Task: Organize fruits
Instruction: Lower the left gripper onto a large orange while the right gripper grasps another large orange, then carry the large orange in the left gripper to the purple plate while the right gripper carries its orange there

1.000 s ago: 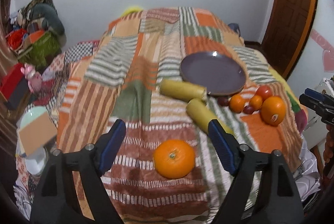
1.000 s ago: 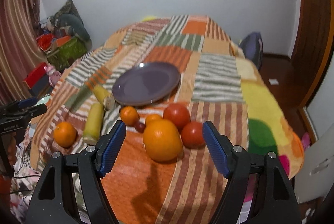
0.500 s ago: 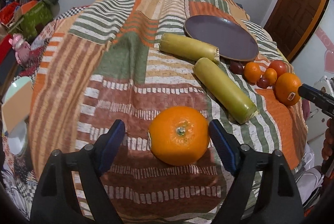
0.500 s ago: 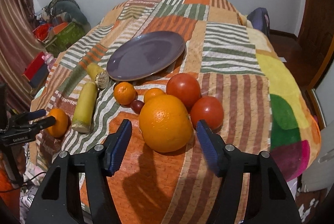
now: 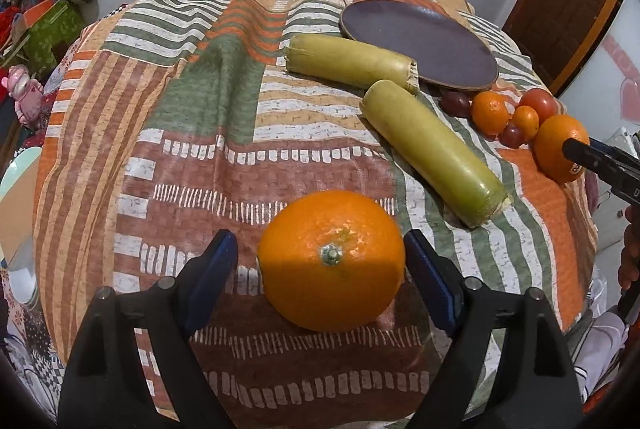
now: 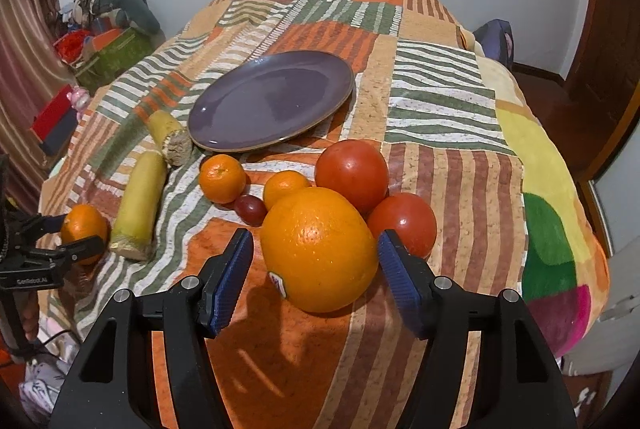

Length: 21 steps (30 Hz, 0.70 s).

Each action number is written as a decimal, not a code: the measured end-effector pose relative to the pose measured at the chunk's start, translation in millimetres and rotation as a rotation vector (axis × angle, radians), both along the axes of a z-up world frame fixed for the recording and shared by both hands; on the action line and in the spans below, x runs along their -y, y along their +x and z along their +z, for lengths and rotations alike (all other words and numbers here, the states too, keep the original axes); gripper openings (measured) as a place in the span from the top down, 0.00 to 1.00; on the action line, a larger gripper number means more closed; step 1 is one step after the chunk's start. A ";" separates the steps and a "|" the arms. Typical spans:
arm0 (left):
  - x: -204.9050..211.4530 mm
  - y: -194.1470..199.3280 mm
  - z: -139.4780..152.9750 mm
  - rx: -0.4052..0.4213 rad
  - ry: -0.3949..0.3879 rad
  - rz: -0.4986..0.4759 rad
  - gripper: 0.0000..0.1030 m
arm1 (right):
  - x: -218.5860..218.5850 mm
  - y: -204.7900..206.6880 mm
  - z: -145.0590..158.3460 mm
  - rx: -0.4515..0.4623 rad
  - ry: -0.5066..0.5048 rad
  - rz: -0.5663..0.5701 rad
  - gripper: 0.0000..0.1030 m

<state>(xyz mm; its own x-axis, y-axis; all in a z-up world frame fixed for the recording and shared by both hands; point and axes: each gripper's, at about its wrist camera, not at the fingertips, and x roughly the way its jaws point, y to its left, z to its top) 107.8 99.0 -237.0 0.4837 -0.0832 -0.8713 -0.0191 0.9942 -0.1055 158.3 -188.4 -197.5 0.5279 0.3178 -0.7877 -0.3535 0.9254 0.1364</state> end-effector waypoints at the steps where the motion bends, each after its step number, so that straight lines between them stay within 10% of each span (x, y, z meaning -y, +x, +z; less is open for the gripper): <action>1: -0.7 0.4 0.5 0.003 -0.001 0.003 0.21 | -0.7 1.2 -1.5 -0.005 -0.002 0.000 0.39; 6: -3.7 1.2 1.8 0.006 -0.052 -0.006 0.35 | -2.7 2.4 -3.6 0.018 -0.029 0.000 0.41; 21: -3.4 3.6 31.5 0.071 -0.039 0.025 0.35 | 4.2 -5.3 18.7 0.044 0.067 0.011 0.43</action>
<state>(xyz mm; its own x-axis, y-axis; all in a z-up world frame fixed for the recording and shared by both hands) 111.5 102.3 -205.5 0.5465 -0.1034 -0.8310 -0.0346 0.9887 -0.1458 153.0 -192.6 -178.8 0.5572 0.3753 -0.7408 -0.3710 0.9106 0.1823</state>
